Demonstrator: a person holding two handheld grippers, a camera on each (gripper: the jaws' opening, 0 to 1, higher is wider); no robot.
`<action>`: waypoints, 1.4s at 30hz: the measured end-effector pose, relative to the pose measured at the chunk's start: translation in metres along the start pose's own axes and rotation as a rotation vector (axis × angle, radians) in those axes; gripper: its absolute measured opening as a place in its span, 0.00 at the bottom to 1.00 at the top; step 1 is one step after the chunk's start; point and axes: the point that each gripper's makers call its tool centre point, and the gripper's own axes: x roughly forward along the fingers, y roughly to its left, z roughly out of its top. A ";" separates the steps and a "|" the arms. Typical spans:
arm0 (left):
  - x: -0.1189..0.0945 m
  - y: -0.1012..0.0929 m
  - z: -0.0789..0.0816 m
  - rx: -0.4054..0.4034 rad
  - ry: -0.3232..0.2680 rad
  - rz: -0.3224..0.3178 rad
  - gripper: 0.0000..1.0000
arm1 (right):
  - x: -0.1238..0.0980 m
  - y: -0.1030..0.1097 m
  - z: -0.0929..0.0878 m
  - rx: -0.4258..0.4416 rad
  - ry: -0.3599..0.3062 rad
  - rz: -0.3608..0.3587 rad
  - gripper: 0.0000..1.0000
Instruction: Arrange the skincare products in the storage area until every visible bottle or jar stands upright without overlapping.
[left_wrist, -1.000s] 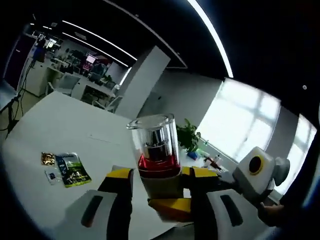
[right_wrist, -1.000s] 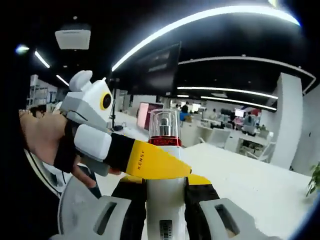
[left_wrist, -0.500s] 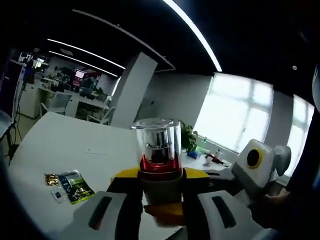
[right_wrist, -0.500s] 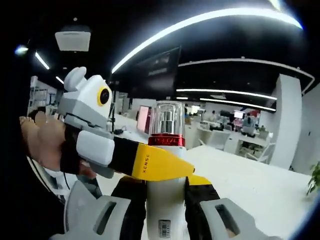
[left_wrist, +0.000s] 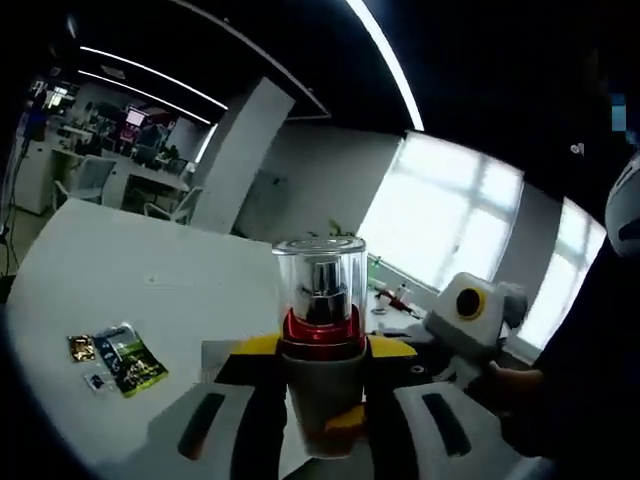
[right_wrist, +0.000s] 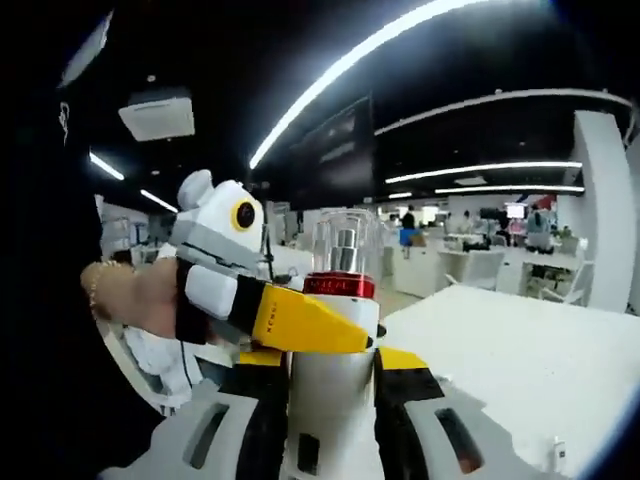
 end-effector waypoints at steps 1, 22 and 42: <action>0.000 -0.006 0.002 0.003 0.001 -0.039 0.23 | -0.001 0.002 0.002 0.025 -0.002 0.034 0.24; -0.012 -0.062 0.016 0.074 0.051 -0.416 0.23 | -0.014 0.048 0.027 0.156 0.011 0.309 0.25; -0.005 -0.032 0.066 0.068 -0.209 -0.181 0.31 | -0.014 -0.013 0.052 -0.192 0.007 -0.156 0.22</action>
